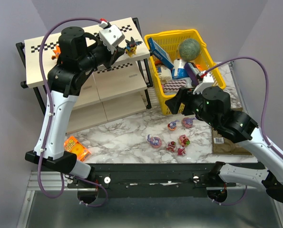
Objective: Place and organize the plastic toys onto the shelf
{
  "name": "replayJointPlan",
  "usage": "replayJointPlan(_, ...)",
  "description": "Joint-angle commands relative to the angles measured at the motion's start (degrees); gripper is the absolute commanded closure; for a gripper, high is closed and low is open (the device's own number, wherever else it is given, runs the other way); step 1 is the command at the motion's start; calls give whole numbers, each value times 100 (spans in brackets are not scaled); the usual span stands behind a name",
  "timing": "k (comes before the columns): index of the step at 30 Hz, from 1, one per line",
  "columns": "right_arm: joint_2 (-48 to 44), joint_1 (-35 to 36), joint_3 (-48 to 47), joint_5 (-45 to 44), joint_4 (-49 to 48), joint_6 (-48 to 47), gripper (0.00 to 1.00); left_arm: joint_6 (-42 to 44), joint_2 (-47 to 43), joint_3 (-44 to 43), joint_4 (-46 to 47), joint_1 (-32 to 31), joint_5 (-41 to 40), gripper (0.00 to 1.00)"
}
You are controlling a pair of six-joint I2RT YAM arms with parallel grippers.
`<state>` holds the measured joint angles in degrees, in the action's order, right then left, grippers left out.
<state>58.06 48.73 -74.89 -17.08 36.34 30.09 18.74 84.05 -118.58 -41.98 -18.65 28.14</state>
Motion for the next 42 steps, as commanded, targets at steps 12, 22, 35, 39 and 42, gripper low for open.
replayJointPlan(12, 82, -21, 71, 188, 23, 50, 13, 841, 129, 28, -82, 327, 165, 100)
replayJointPlan(22, 258, -13, -148, 354, 374, 24, 14, 1052, 428, -385, -592, 679, 693, 98)
replayJointPlan(35, 504, -13, -333, 565, 559, 112, 14, 1378, 647, -604, -777, 1021, 1026, 92)
replayJointPlan(39, 592, -21, -438, 636, 629, 103, 14, 1474, 744, -710, -803, 1083, 1071, 90)
replayJointPlan(42, 645, -21, -474, 653, 638, 103, 15, 1597, 832, -789, -865, 1136, 1211, 89)
